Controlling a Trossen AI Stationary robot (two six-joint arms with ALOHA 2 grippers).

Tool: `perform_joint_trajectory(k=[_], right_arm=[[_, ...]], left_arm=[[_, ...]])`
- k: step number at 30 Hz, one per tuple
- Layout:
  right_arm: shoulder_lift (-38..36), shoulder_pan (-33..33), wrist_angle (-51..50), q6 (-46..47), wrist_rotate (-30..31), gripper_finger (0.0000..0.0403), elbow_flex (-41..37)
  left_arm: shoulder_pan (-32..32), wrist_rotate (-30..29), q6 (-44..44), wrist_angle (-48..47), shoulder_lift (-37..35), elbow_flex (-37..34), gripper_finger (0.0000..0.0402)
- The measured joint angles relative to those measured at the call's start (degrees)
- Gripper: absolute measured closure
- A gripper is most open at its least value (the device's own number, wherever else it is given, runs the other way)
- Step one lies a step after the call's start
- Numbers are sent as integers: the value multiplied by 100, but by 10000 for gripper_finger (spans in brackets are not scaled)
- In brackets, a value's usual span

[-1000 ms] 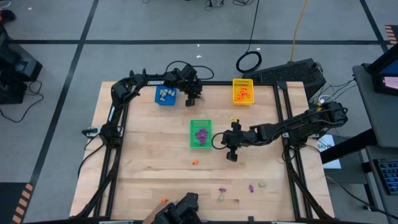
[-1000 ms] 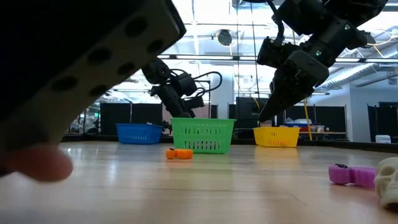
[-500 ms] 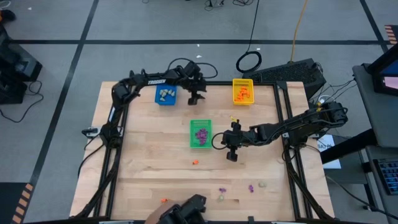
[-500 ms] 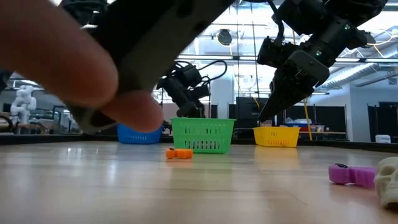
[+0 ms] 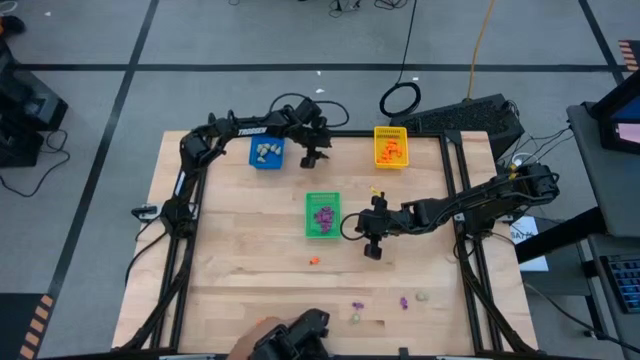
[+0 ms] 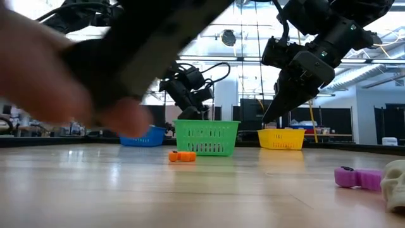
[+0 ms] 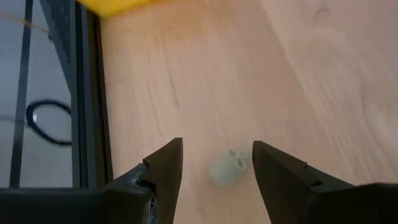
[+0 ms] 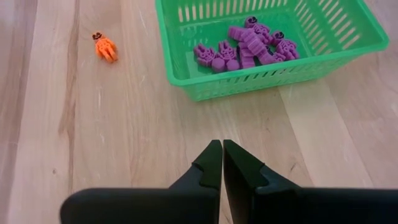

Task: Sort Halloween decoration
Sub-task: Put the white skull toy into the blue bin

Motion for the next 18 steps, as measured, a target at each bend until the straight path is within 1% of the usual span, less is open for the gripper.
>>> perform_joint_trajectory(k=[3,5,7,10,13,14,16,18], right_arm=[[0,-2,71,72,-2,401,0],[0,-13,172,67,-2,401,0],[1,-84,186,56,1,401,36],[4,-313,209,84,179,401,164],[3,-622,216,77,444,401,290],[4,-739,207,75,510,401,337],[4,-999,260,85,608,401,428],[38,-1267,480,88,601,400,452]], left_arm=[[37,-242,-18,-443,-11,0,216],[83,-286,-177,-696,-39,-7,231],[132,-288,-519,-729,-89,-9,255],[159,-295,-1076,-675,-111,-10,307],[153,-536,-1474,-367,-135,-200,371],[149,-636,-1609,-214,-172,-300,386],[149,-806,-1939,197,-282,-523,393],[145,-1141,-2207,776,-483,-881,394]])
